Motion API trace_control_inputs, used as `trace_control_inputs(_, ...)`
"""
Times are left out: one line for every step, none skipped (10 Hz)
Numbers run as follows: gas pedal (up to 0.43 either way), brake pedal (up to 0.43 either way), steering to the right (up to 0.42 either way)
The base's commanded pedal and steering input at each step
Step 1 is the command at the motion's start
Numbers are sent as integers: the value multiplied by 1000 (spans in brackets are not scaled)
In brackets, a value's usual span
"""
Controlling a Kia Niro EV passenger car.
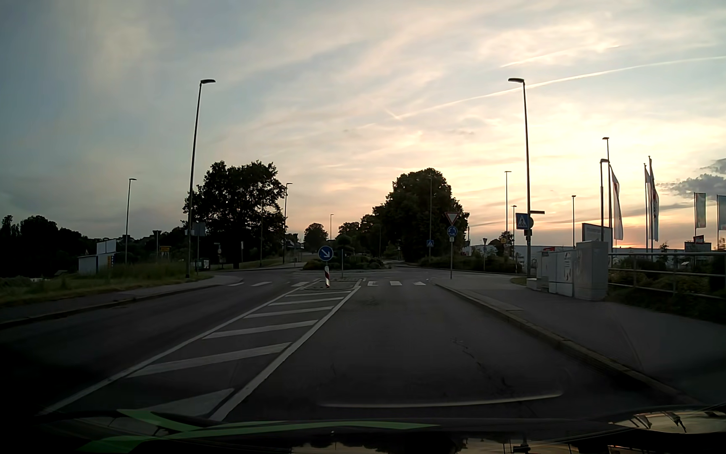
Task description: Follow the waypoints while adhering to traffic rules and regulations
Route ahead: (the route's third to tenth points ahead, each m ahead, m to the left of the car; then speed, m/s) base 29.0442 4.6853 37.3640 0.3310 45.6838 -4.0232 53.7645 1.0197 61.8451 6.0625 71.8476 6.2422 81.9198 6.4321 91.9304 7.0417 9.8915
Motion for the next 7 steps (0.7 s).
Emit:
trace_control_inputs(0, 0, -3)
trace_control_inputs(0, 0, -2)
trace_control_inputs(0, 0, -3)
trace_control_inputs(0, 0, -2)
trace_control_inputs(20, 0, -1)
trace_control_inputs(39, 0, -1)
trace_control_inputs(39, 0, 1)
